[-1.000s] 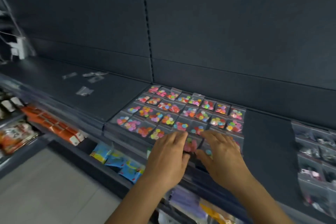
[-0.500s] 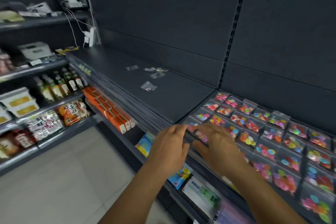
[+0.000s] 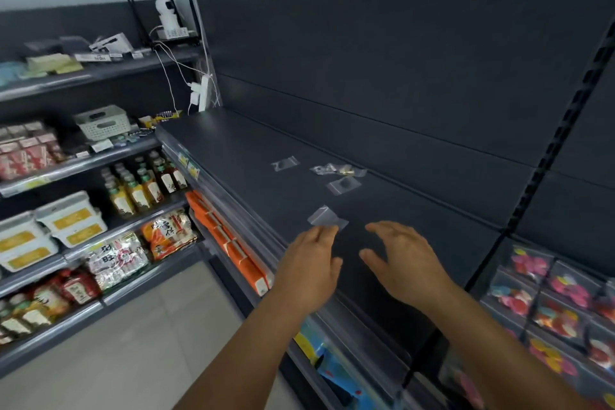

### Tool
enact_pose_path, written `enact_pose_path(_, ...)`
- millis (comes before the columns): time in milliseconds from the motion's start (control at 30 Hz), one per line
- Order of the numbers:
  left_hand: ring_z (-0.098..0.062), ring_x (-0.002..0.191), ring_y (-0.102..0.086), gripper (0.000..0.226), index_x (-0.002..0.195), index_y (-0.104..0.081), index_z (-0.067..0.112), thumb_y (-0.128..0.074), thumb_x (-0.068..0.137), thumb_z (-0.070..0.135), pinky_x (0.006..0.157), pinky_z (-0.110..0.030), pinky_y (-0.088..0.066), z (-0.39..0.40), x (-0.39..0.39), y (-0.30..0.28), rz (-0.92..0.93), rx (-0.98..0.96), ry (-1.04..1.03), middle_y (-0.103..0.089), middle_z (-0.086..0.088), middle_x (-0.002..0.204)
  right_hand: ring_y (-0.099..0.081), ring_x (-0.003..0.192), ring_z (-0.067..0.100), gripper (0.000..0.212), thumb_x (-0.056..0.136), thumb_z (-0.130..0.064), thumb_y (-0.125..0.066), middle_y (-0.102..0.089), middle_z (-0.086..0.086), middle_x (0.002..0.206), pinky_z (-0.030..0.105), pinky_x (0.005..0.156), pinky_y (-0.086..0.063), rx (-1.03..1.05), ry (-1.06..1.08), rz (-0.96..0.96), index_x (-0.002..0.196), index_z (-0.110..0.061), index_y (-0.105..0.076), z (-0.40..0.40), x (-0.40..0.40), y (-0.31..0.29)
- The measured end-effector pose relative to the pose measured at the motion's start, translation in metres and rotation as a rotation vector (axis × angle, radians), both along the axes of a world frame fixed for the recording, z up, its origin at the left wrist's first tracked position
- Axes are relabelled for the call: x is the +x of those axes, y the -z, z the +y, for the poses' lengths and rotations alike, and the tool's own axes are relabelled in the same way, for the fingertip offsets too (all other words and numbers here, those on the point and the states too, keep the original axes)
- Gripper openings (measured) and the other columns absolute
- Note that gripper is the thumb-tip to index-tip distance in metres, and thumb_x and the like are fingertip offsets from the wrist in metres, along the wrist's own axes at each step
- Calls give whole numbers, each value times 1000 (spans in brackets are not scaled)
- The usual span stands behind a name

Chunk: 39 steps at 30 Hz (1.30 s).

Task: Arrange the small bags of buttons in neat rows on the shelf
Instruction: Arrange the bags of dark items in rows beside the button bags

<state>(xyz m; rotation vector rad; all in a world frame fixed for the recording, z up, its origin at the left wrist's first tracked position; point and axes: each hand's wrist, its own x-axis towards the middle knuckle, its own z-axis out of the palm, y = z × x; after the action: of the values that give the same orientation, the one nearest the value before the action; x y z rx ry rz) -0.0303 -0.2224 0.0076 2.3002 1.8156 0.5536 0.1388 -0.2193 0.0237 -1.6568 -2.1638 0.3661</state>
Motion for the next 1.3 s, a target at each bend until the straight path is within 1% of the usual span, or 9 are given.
enact_pose_path(233,-22,127,-40,46,143,-36,14,-40,98,16,105,-35,-34,75,-27,18,48,-126,52,-42,-4,142,-43,122,21,36,94,-30,-49,-51,3,133,30,100,-36,-116,-59,13,127,-15,-50,74,-40,19)
enact_pose_path(433,-18,114,-50,36,124,-57,13,-40,93,5,95,-36,-42,112,-25,29,-50,-119,265,-55,-1,126,-39,126,24,57,91,-34,-56,-46,7,136,30,98,-38,-225,146,54,140,-15,-35,116,-51,36)
enact_pose_path(533,-21,116,-50,34,124,-57,13,-40,94,7,98,-37,-42,138,-22,28,-100,-146,329,-54,-4,129,-54,110,23,45,88,-29,-59,-57,7,122,29,82,-45,-317,275,80,129,-15,-47,131,-51,38)
enact_pose_path(767,-18,144,-10,53,150,-18,16,-37,100,23,117,-33,-14,205,-14,26,93,-122,356,-10,-2,159,-60,91,21,18,89,-20,-53,-65,3,101,26,70,-45,-243,554,146,106,-18,-59,150,-37,40)
enact_pose_path(867,-18,145,-8,50,148,-22,16,-32,102,29,117,-37,-14,218,-13,27,178,-182,419,-7,0,159,-58,91,24,17,91,-17,-50,-64,6,103,25,68,-41,-186,684,165,106,-18,-59,151,-28,41)
enact_pose_path(967,-14,131,-37,29,121,-57,17,-42,98,27,103,-27,-30,217,-18,28,3,-163,571,-39,5,146,-56,88,22,18,89,-14,-50,-63,7,105,24,68,-39,-139,758,206,104,-18,-60,146,-20,43)
enact_pose_path(1100,-9,87,-56,15,86,-61,17,-50,93,25,78,-30,-47,213,-23,23,-192,-191,670,-58,9,100,-56,97,23,24,87,-23,-57,-61,6,108,25,74,-39,-111,823,233,110,-17,-60,137,-15,43)
enact_pose_path(1200,-11,95,-52,13,101,-57,18,-53,93,27,82,-32,-46,212,-18,23,-253,-169,562,-53,6,103,-53,110,26,49,82,-36,-64,-58,6,116,27,77,-39,-165,868,205,124,-14,-53,135,-17,42)
enact_pose_path(1300,-23,119,-37,49,131,-46,15,-51,92,44,98,-34,-37,213,-11,30,-6,-119,362,-44,-4,126,-53,112,27,55,79,-32,-67,-57,8,121,27,78,-41,-224,880,211,128,-12,-50,138,-23,38)
